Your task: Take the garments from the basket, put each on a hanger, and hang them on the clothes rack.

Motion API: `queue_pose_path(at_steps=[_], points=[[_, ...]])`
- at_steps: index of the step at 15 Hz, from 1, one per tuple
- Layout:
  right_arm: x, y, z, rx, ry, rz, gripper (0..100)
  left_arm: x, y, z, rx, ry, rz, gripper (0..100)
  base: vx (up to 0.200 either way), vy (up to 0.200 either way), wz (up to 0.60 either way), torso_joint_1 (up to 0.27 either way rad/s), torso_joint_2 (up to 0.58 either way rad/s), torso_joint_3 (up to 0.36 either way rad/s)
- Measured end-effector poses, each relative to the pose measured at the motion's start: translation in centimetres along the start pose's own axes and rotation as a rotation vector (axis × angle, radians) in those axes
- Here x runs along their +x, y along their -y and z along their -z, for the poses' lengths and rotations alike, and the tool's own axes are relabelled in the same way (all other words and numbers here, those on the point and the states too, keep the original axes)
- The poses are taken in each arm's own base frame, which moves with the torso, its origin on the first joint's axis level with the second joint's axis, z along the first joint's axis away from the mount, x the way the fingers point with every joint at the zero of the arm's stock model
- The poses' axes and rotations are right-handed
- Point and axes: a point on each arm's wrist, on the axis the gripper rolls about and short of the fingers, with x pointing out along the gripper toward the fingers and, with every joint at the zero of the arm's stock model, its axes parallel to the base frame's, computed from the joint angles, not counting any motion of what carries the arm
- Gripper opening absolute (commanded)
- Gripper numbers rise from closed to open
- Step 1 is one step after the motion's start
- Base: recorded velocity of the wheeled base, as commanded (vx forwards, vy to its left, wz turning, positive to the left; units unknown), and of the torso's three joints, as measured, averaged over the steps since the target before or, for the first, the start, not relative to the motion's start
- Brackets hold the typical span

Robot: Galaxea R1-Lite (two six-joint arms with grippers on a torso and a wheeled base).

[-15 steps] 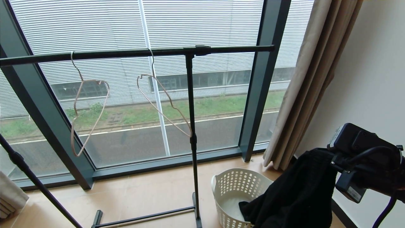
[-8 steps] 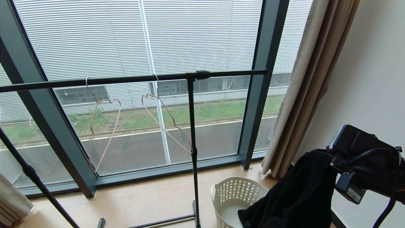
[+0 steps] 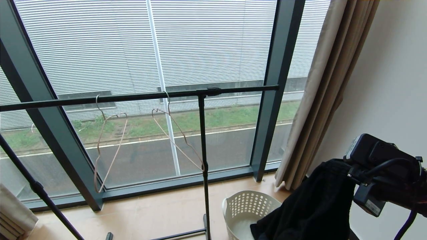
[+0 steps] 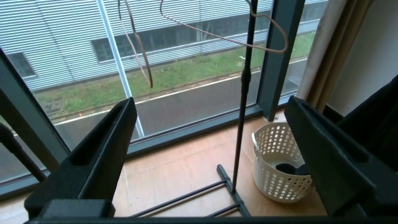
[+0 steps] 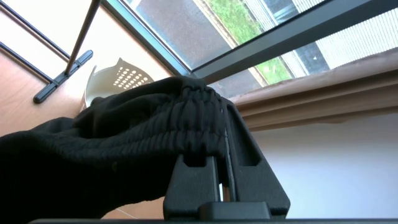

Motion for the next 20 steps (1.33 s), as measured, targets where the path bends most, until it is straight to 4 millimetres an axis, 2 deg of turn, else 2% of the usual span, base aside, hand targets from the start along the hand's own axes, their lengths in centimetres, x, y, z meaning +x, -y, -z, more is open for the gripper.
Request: queue_pose_path(at_steps=[3, 11, 12, 20], points=[[0.04, -0.23, 0.3, -0.002, -0.005, -0.007, 0, 0.0, 0.0, 0.0, -0.002, 0.0, -0.001, 100, 0.0, 0.0, 0.0, 0.036, -0.07, -0.036], [0.15, -0.37, 0.42, 0.006, 0.027, 0.016, 0, 0.0, 0.0, 0.0, 0.0, 0.0, -0.001, 100, 0.0, 0.0, 0.6, 0.009, -0.01, -0.007], [0.16, -0.39, 0.43, 0.005, 0.027, 0.015, 0, 0.0, 0.0, 0.0, 0.0, -0.001, -0.001, 100, 0.0, 0.0, 0.0, 0.119, -0.29, -0.129], [0.21, -0.49, 0.56, 0.005, 0.024, 0.013, 0, 0.0, 0.0, 0.0, 0.001, 0.0, 0.0, 100, 0.0, 0.2, 0.0, 0.017, -0.04, -0.013]])
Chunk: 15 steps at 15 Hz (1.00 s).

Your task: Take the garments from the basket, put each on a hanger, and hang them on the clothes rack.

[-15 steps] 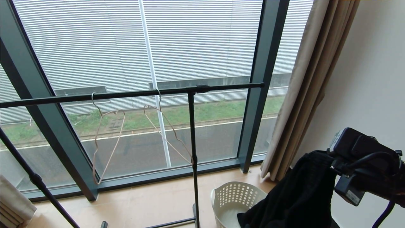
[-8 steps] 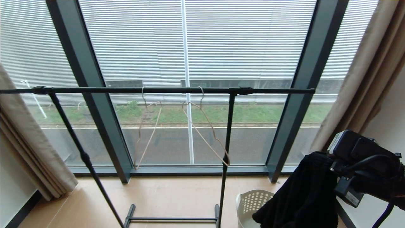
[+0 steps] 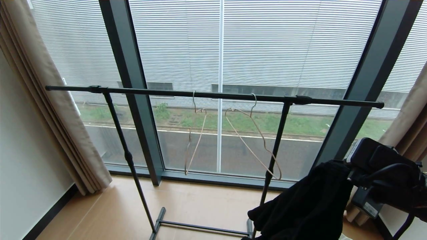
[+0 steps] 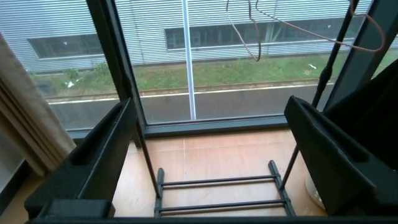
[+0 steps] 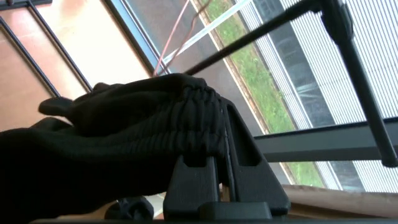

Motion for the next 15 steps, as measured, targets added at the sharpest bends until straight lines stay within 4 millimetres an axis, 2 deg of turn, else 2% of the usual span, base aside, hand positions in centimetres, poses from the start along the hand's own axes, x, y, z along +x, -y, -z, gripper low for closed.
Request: queue_pose_path(at_steps=[4, 5, 9, 15], points=[[0.02, -0.1, 0.14, -0.001, -0.005, -0.004, 0, 0.0, 0.0, 0.0, 0.0, 0.0, 0.0, 100, 0.0, 0.2, 0.0, 0.001, 0.0, 0.001], [0.02, -0.13, 0.17, -0.002, -0.005, -0.006, 0, 0.0, 0.0, 0.0, 0.0, 0.0, 0.0, 100, 0.0, 0.2, -0.6, 0.007, 0.0, 0.002], [0.0, -0.16, 0.17, -0.002, -0.001, -0.009, 0, 0.0, 0.0, 0.0, 0.0, 0.0, 0.002, 100, 0.0, 0.0, -0.6, 0.002, 0.0, 0.004], [-0.02, -0.39, 0.44, -0.007, -0.01, -0.015, 0, 0.0, 0.0, 0.0, 0.0, 0.0, 0.0, 100, 0.0, 0.0, 0.0, 0.0, 0.0, 0.0]])
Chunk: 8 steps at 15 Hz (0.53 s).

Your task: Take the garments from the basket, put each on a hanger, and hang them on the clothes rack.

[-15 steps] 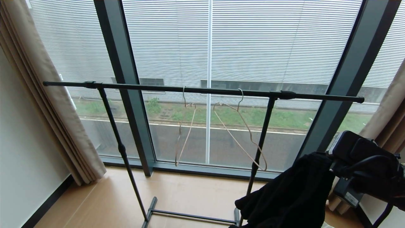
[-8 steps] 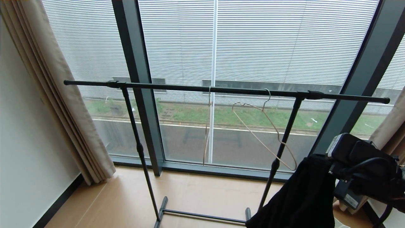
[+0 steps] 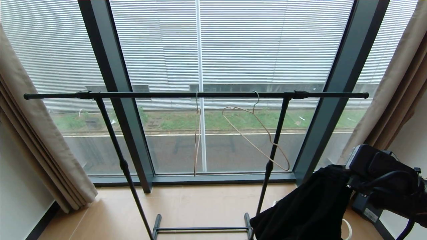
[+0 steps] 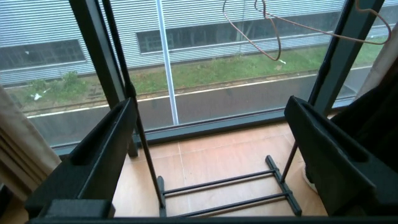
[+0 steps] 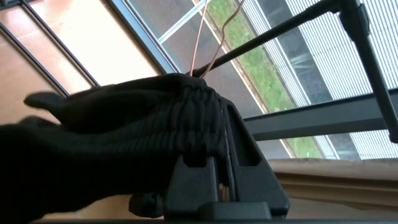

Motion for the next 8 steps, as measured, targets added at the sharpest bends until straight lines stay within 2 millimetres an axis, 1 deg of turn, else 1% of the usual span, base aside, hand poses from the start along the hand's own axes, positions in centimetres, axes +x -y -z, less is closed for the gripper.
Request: queue_pose_path(at_steps=[5, 8], points=[[0.05, -0.16, 0.14, -0.019, -0.001, -0.015, 0, 0.0, 0.0, 0.0, 0.007, 0.0, 0.0, 100, 0.0, 0.0, 0.0, 0.0, 0.0, 0.0], [0.04, -0.33, 0.0, -0.024, 0.048, -0.079, 0, 0.04, -0.01, 0.01, 0.037, -0.007, -0.004, 100, 0.0, 0.0, 0.0, 0.0, 0.0, 0.0]])
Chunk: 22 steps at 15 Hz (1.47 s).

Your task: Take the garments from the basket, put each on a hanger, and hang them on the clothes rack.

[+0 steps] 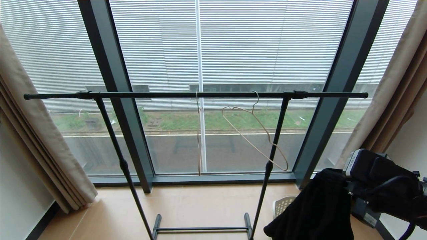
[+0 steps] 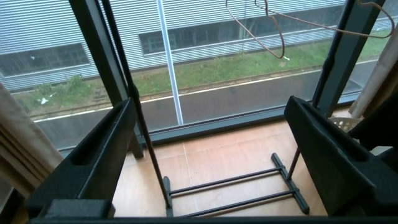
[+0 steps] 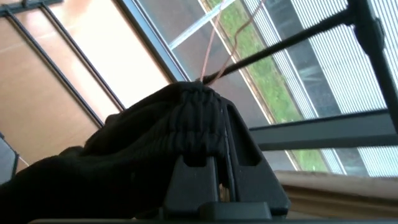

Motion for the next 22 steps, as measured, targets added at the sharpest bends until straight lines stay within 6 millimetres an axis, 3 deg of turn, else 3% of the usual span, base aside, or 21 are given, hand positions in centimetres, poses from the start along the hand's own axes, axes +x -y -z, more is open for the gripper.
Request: queue_pose_path(at_steps=[3, 7, 12, 14, 17, 19, 22], points=[[-0.4, -0.6, -0.6, 0.009, 0.085, -0.089, 0, 0.2, -0.1, -0.6, 0.01, -0.03, 0.016, 100, 0.0, 0.0, 0.0, 0.0, 0.0, 0.0], [-0.5, -1.7, -3.5, 0.162, 0.269, -0.202, 0, 2.1, -0.6, -4.2, -0.095, -0.147, 0.116, 100, 0.0, 0.0, 0.0, 0.0, 0.0, 0.0], [3.6, -2.0, -7.7, 0.282, 0.216, -0.1, 0, 9.0, -0.2, -9.1, -0.218, -0.32, 0.349, 100, 0.0, 0.0, 0.0, 0.0, 0.0, 0.0], [5.2, -2.2, -9.8, 0.359, 0.172, -0.084, 0, 12.3, 1.4, -9.8, -0.236, -0.366, 0.373, 100, 0.0, 0.0, 0.0, 0.0, 0.0, 0.0], [6.9, -2.0, -12.6, 0.508, 0.045, -0.119, 0, 16.1, 6.0, -10.3, -0.251, -0.42, 0.436, 100, 0.0, 0.0, 0.0, 0.0, 0.0, 0.0], [7.3, -1.5, -14.2, 0.619, -0.009, -0.131, 0, 17.0, 8.6, -10.4, -0.25, -0.436, 0.498, 100, 0.0, 0.0, 0.0, 0.0, 0.0, 0.0], [7.6, -1.6, -15.9, 0.666, 0.0, -0.144, 0, 17.7, 10.2, -9.2, -0.252, -0.515, 0.515, 100, 0.0, 0.0, 0.0, 0.0, 0.0, 0.0]])
